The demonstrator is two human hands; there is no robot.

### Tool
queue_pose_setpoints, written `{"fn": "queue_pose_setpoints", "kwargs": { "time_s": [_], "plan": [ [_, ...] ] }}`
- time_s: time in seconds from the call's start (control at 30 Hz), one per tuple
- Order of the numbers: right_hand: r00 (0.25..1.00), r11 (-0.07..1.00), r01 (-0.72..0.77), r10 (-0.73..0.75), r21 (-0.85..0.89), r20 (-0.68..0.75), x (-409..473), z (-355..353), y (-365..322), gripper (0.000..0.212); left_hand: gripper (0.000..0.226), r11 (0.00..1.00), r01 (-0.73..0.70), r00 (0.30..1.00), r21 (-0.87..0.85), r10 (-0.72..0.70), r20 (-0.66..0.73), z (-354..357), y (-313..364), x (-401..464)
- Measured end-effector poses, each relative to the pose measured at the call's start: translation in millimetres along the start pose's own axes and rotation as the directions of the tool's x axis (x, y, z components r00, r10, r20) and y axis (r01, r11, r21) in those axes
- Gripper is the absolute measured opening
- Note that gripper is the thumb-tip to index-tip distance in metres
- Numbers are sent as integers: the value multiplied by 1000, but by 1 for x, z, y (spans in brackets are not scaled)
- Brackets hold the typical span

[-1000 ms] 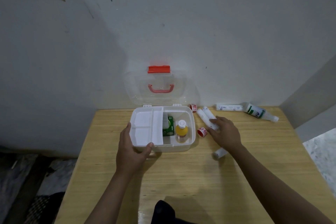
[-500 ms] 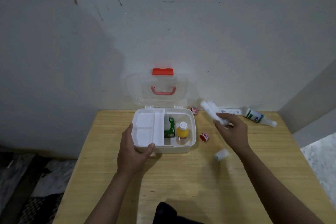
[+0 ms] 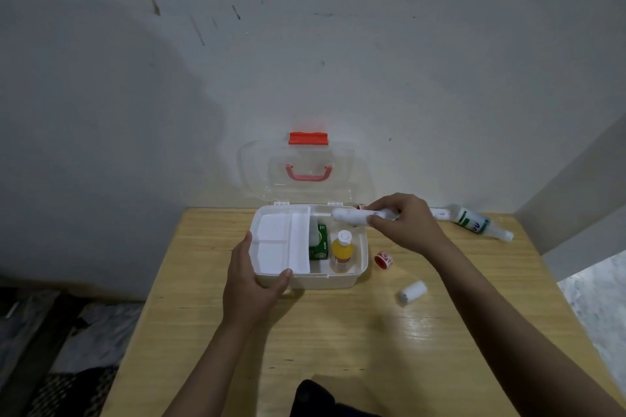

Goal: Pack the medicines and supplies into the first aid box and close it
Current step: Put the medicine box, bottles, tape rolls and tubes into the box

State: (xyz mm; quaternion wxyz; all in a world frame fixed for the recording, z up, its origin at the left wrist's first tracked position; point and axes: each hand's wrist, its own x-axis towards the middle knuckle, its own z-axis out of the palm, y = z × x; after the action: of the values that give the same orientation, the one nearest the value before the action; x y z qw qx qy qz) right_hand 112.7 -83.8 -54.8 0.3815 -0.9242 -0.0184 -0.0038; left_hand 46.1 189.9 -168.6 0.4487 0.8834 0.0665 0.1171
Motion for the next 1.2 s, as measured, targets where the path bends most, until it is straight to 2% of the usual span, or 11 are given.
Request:
{"fn": "queue_pose_setpoints", "kwargs": {
  "time_s": [0.27,0.37,0.47,0.57,0.63,0.8,0.9,1.07,1.2],
  "plan": [
    [977,965,38,18,-259,211,30,21,-21,19,97,1000,2,1000,5,-2,11,0,-1,1],
    [976,937,47,31,-347,215,37,28,-29,15,98,1000,0,1000,3,0,15,-1,0,1],
    [973,911,44,53,-410,223,39,36,-31,24,99,1000,2,1000,-9,-2,23,-1,0,1],
    [976,924,49,36,-379,214,37,39,-29,43,98,1000,2,999,-11,-1,33,-2,-1,1],
    [988,952,34,14,-303,157,33,39,-26,46,97,1000,-1,999,-10,1,38,-2,-2,1],
    [998,969,50,-38,-242,54,24,39,-12,33,99,1000,-4,999,-7,4,38,-3,-2,1],
    [999,973,35,-35,-227,1,20,39,-7,33,99,1000,-2,999,-9,3,45,-3,-2,1],
    [997,952,-58,37,-300,-74,15,41,-6,33,99,1000,0,999,-5,0,54,-3,-3,3],
    [994,979,-83,68,-187,-84,16,39,-4,30,98,1000,-2,998,1,2,56,-3,-4,2]
  ]
}}
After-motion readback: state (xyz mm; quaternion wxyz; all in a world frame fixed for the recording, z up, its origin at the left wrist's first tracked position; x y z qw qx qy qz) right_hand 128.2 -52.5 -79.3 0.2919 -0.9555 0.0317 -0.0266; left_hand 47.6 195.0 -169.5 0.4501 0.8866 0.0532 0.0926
